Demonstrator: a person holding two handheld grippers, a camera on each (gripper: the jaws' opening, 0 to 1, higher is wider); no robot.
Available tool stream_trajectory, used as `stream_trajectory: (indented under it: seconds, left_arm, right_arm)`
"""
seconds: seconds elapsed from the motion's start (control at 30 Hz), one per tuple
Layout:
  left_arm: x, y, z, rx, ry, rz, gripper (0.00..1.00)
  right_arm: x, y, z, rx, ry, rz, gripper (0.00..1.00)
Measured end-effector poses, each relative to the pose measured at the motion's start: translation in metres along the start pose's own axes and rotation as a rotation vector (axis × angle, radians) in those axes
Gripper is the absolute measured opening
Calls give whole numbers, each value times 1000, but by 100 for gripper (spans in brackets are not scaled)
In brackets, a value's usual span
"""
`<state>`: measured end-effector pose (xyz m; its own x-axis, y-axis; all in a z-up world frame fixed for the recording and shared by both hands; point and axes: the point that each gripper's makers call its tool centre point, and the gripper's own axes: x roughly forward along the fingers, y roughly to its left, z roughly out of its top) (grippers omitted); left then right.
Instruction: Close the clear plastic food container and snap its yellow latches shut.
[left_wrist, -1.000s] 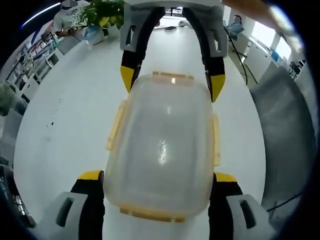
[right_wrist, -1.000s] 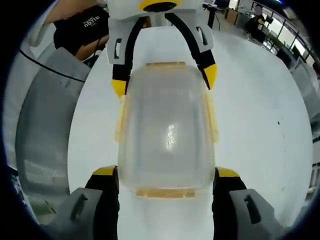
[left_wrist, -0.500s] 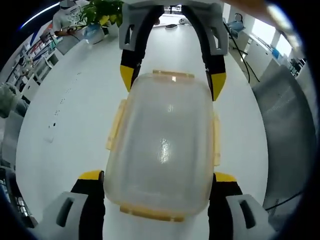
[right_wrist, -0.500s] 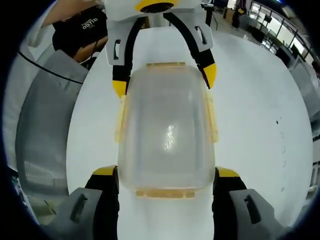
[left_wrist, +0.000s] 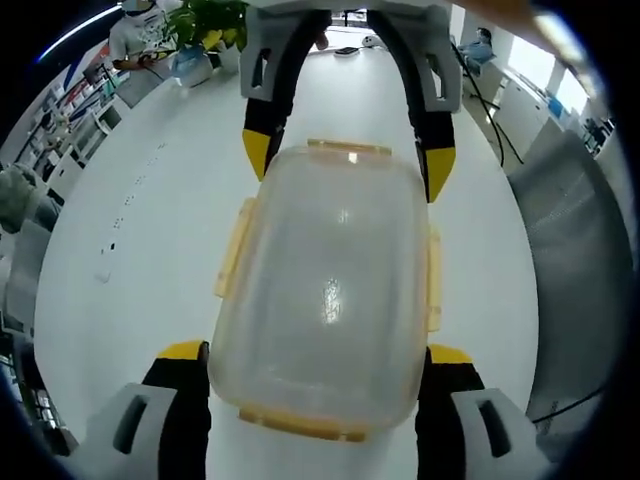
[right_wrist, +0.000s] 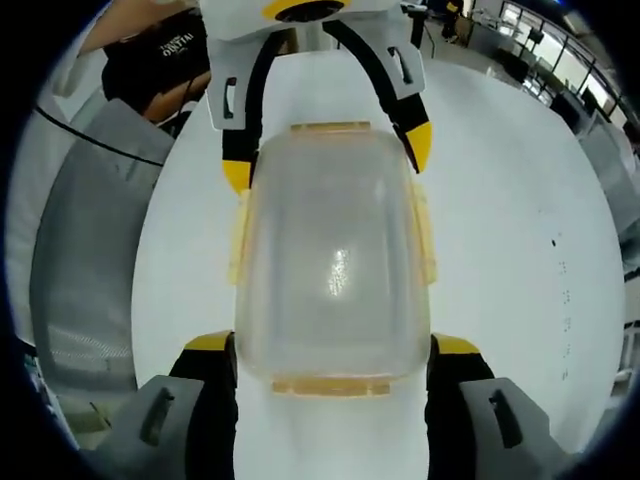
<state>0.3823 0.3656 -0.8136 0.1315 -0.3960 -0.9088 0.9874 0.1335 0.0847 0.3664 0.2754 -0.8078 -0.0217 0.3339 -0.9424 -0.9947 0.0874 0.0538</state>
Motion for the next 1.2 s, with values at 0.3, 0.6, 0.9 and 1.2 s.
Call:
stream_trajectory:
  seconds: [0.3,0.6,0.9,1.2]
  left_arm:
    - [-8,-3,1,-8,-15,15,94]
    - [-22,-4,0,-12,-55,63,99]
    - [-37,-7,5,-119,-134,130,99]
    - [-57,-24,2,-236,-266,127,99]
  right_arm:
    - [-13,-5,17,35,-67,-51,81]
    - [-21,-4,22,50,-85,-102,98]
    - [-38,-1,31,65,-148,-185,100]
    - [-55,11,28,103,-210,-246,100]
